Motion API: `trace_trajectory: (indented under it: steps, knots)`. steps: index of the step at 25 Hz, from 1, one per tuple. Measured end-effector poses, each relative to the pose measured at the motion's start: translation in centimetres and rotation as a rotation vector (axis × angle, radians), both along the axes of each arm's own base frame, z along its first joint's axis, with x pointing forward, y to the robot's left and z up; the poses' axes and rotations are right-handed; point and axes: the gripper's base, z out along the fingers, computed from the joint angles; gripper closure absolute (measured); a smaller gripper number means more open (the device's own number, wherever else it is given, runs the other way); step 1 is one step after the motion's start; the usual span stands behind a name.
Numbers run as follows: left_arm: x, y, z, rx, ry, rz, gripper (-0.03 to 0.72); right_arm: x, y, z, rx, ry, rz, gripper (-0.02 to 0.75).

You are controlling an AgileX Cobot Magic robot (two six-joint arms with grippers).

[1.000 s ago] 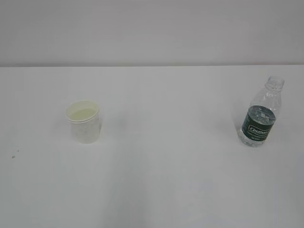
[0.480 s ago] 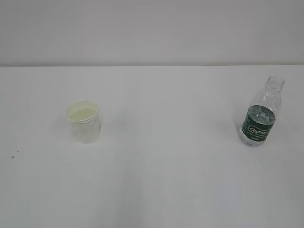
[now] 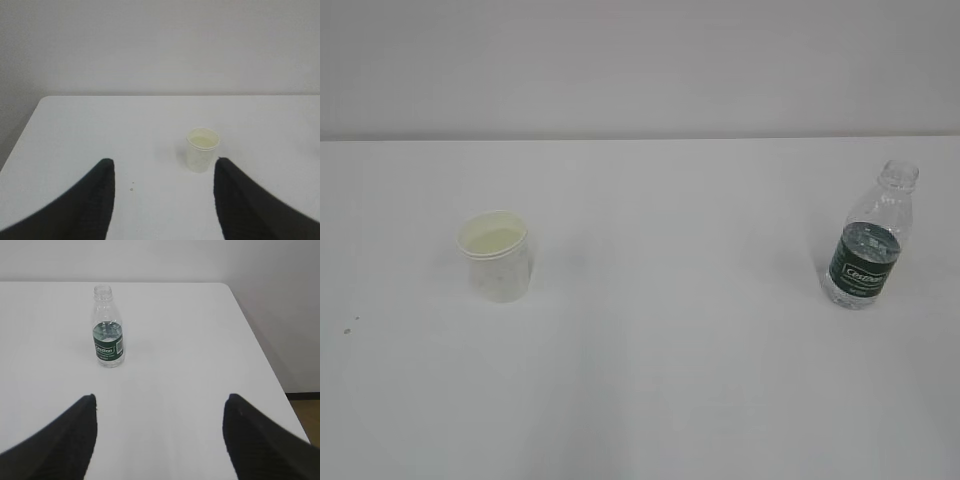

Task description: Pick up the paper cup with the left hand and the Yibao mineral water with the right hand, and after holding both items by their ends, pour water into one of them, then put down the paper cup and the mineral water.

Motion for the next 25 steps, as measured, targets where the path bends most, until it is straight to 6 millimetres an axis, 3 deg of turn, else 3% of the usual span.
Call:
trace_trajectory:
  steps: [6, 14, 25]
  knots:
    - [1.2, 0.0, -1.6, 0.002, 0.062, 0.0, 0.25, 0.7, 0.0, -0.6, -0.001, 0.008, 0.001, 0.148]
    - [1.7, 0.1, -1.7, 0.016, 0.039, 0.021, 0.253, 0.9, -0.1, -0.6, -0.014, -0.015, -0.004, 0.148]
    - [2.9, 0.1, -4.2, 0.023, 0.158, 0.018, 0.255, 1.2, -0.4, -0.9, -0.036, -0.006, -0.025, 0.148]
